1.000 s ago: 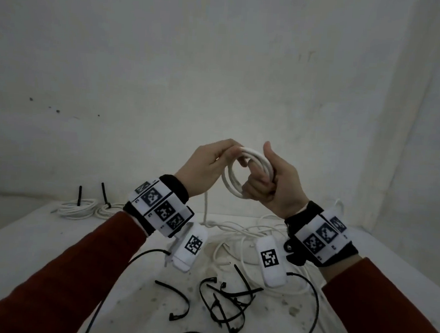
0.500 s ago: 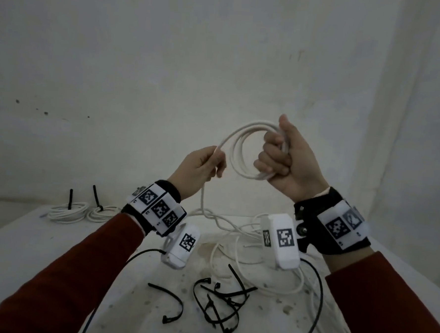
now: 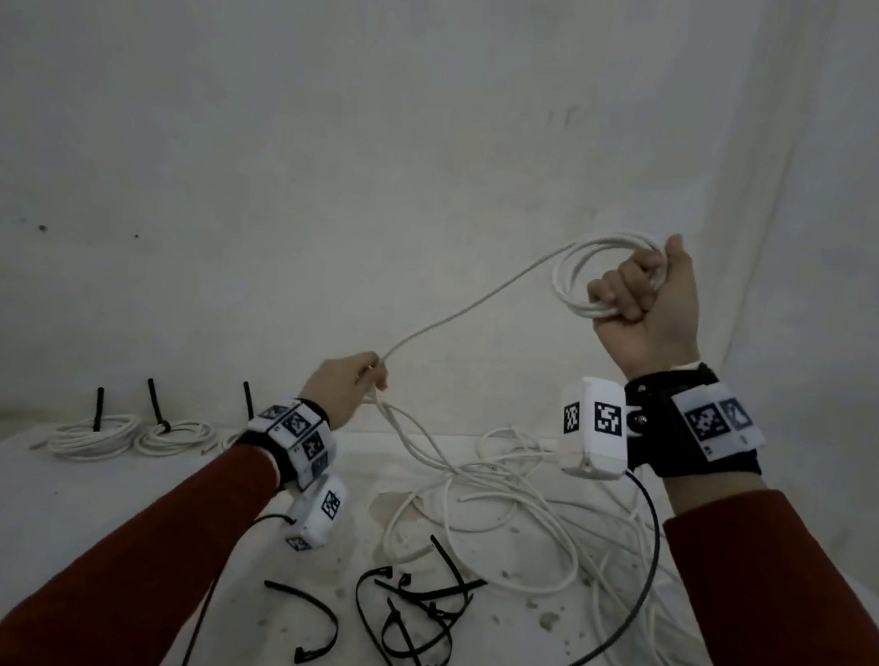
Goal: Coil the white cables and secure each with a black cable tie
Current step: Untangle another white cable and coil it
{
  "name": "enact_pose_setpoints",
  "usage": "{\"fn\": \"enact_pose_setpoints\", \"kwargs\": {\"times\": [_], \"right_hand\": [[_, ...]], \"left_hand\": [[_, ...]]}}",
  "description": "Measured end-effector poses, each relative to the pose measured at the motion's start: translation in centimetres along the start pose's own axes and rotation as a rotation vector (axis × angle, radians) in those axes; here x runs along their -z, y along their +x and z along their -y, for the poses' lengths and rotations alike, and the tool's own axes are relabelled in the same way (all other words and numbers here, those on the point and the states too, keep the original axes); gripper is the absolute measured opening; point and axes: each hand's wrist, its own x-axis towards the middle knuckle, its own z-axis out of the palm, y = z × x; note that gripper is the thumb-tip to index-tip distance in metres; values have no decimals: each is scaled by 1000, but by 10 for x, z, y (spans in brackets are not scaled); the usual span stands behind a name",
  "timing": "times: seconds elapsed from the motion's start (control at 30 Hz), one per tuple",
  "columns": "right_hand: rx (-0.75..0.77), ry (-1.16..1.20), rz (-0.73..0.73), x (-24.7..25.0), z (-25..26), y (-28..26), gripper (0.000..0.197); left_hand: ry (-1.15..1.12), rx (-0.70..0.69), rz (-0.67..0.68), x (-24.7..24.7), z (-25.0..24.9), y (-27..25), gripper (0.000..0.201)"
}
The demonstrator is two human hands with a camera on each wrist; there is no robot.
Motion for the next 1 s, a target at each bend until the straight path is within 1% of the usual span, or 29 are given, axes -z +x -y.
{"fn": "enact_pose_setpoints", "kwargs": {"times": [0.1,0.2,0.27,0.37,0.43,0.5,0.57,0.63,0.7,0.73,0.83,0.87,0.9,0.97,1.0], "right_hand": [[-3,-150,-85,23,-4,-2,64],[-64,-248,-141,41,-15,-7,66],[-114,-276,-152,47,-25,-12,65],[-208,-309,-138,53,-42,-21,61],[-292,-348,-90,55,-54,-27,56],[-381,-399,-24,56,-62,-34,55],[-442,-419,54,55,-66,-40,56],[-479,-366,146,50,-65,-44,56],[-505,-267,246,46,-61,-45,56],[-516,-201,314,43,-58,-44,55],[-532,95,569,33,-50,-36,48],[-505,167,606,28,-48,-34,47],[-460,212,612,22,-46,-32,48],[-357,255,576,10,-42,-30,52],[-301,258,536,4,-40,-29,53]], "left_hand": [[-199,38,-146,29,-17,23,29],[-352,103,-223,60,-38,42,29],[-384,88,-273,80,-52,51,28],[-403,5,-359,107,-67,63,28],[-370,-42,-410,122,-69,69,28],[-287,-79,-471,135,-65,73,28],[-126,-138,-546,150,-59,74,22],[147,-219,-602,169,-49,75,18],[420,-289,-600,188,-34,76,18],[506,-314,-576,194,-26,75,18],[609,-349,-464,195,-11,62,16],[625,-348,-427,190,-8,54,15],[635,-343,-391,183,-3,46,14],[648,-339,-304,168,6,29,10],[665,-353,-264,159,10,21,14]]}}
